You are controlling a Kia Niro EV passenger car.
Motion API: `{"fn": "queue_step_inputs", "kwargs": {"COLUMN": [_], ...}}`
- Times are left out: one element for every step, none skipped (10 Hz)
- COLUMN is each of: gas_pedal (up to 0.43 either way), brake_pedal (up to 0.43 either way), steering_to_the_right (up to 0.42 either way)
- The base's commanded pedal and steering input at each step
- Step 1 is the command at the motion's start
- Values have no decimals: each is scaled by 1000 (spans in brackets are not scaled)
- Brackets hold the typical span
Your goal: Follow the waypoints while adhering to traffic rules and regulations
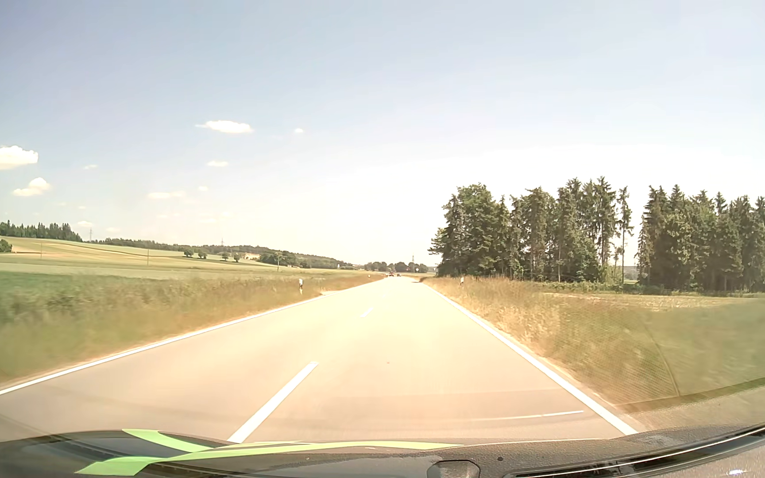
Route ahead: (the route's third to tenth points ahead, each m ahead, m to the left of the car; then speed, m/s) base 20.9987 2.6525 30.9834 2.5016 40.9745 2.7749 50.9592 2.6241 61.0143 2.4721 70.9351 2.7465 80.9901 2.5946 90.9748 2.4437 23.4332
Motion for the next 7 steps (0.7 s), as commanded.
{"fn": "queue_step_inputs", "kwargs": {"gas_pedal": [189,189,189,189,189,189,138], "brake_pedal": [0,0,0,0,0,0,0], "steering_to_the_right": [-1,-1,-1,-1,-1,-1,-1]}}
